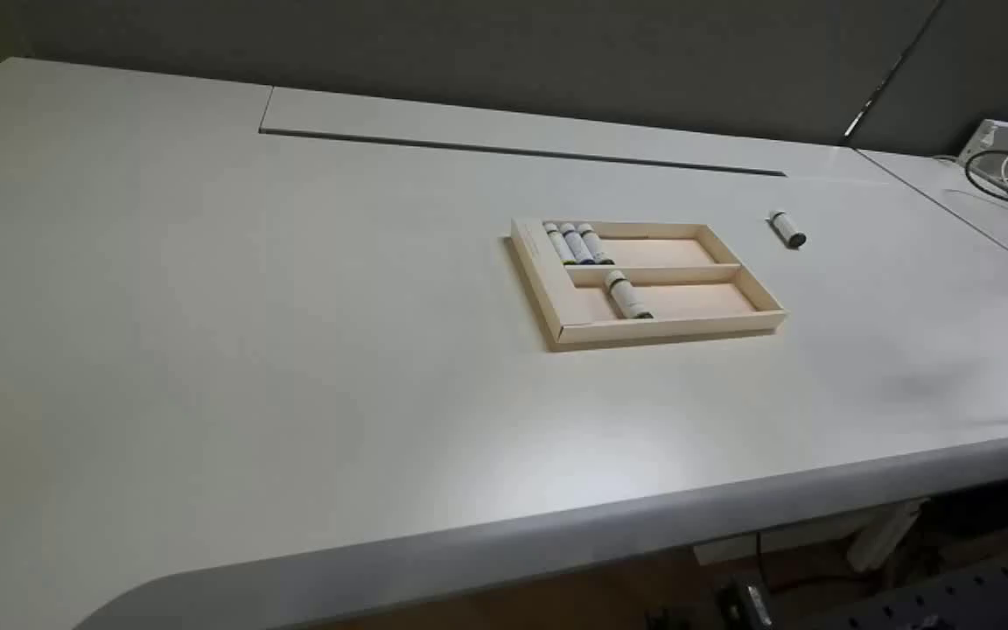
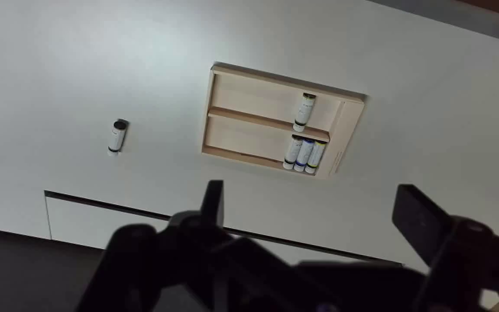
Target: Place the bottle on the tray
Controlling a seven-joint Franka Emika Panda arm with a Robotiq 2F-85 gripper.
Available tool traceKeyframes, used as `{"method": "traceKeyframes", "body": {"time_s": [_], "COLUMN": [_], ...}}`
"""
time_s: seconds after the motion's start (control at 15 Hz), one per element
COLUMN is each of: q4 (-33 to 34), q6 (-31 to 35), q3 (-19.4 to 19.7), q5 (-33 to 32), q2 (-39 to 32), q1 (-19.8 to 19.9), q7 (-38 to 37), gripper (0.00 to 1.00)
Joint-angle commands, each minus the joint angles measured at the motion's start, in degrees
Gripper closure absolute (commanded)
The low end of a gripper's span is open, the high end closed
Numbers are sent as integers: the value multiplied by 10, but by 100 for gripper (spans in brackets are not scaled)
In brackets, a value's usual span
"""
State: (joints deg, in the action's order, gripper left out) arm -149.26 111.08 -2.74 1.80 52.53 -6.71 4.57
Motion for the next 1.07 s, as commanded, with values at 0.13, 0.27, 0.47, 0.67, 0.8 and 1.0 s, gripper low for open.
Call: {"method": "traceKeyframes", "body": {"time_s": [0.13, 0.27, 0.47, 0.67, 0.8, 1.0], "q4": [1, 1, 1, 15, 24, 54], "q6": [-1, -1, -1, 79, 148, 210], "q3": [0, 0, 0, 29, 65, 126], "q5": [0, 0, 0, -22, -19, 3], "q2": [0, 0, 0, -68, -128, -238], "q1": [0, 0, 0, 26, 33, 26], "q7": [0, 0, 0, 20, 51, 130], "gripper": [0, 0, 0, 0, 0, 0]}}
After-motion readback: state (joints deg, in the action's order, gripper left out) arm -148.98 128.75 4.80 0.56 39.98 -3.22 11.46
